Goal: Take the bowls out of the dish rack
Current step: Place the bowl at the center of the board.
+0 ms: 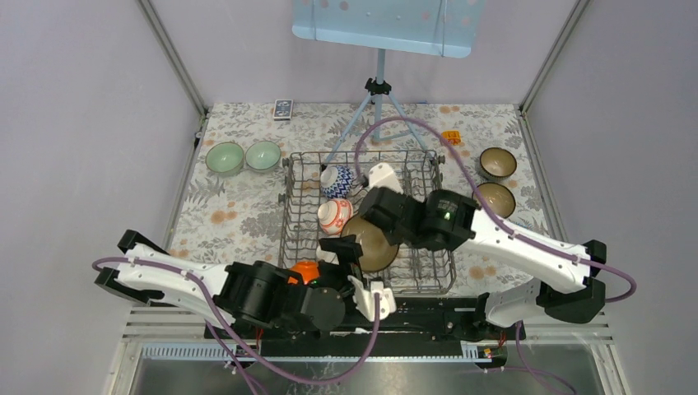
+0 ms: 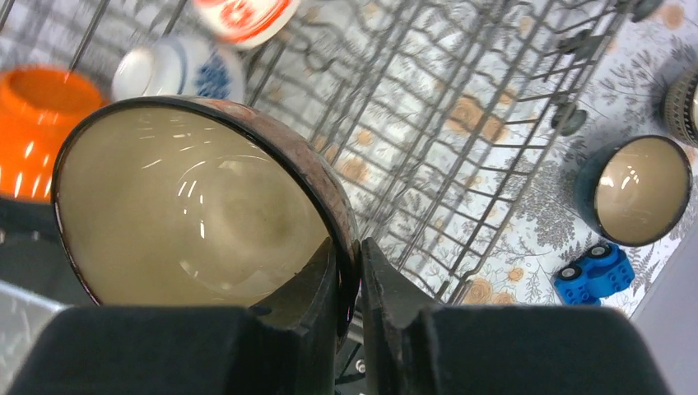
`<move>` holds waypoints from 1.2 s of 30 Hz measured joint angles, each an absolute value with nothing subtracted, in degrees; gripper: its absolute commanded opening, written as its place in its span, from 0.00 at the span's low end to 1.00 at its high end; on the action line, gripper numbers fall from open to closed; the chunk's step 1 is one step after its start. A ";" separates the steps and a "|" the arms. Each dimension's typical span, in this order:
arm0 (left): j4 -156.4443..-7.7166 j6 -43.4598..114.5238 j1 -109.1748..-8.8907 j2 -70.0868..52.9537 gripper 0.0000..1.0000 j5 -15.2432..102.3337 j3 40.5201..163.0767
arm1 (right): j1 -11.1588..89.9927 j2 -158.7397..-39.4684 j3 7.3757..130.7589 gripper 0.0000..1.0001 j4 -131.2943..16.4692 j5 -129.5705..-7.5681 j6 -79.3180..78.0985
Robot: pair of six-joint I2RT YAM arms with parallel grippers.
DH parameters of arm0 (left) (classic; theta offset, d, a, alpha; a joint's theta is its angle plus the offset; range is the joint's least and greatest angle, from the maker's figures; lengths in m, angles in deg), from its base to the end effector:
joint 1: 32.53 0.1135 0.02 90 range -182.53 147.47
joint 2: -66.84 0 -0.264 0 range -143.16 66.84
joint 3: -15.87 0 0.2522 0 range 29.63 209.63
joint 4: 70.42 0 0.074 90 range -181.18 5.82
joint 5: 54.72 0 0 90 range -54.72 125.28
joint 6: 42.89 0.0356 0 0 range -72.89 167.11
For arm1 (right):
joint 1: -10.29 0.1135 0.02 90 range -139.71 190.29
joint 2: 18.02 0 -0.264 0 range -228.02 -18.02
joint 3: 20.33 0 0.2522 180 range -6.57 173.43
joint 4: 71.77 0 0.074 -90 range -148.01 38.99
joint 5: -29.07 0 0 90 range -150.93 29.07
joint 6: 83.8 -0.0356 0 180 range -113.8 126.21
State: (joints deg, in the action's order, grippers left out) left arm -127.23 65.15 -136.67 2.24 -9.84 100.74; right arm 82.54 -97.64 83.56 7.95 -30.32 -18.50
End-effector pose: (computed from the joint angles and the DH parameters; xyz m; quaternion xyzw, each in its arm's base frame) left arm -0.0300 -0.2224 0.3803 0.6386 0.5498 -0.0331 0.5374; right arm 0.0970 0.2437 0.3907 -0.2996 0.8745 0.0473 0.3786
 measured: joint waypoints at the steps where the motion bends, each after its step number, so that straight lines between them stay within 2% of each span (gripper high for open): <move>1: -126.66 63.91 -136.67 2.48 0.99 -11.46 100.85 | 80.64 -97.42 83.49 0.00 7.27 -30.45 -18.29; 6: -124.08 53.94 -136.01 4.60 0.99 -16.13 101.77 | 70.01 -92.89 80.39 0.00 2.18 -29.75 -18.05; 11: -117.83 40.52 -132.39 8.95 0.99 -17.56 101.75 | 67.02 -87.80 77.07 0.00 0.34 -27.08 -18.77; 19: -120.89 6.32 -102.97 6.39 0.99 -6.71 103.10 | 66.95 -85.99 72.70 0.00 -2.26 -25.82 -22.64; 24: -128.65 -7.52 -97.15 0.58 0.99 -2.65 107.14 | 66.89 -85.99 71.17 0.00 -2.26 -25.82 -26.07; 30: -139.43 -17.53 -92.43 -11.11 0.99 -0.31 117.59 | 66.89 -86.01 70.40 0.00 -2.39 -25.49 -29.91; 36: -143.84 -15.45 -89.11 -15.38 0.99 2.97 119.28 | 66.84 -87.52 70.40 0.00 -2.15 -24.35 -33.35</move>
State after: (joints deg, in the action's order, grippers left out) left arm -143.84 -15.45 -89.11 -15.38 2.97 119.28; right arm 66.84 -87.52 70.40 -2.15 -24.35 -33.35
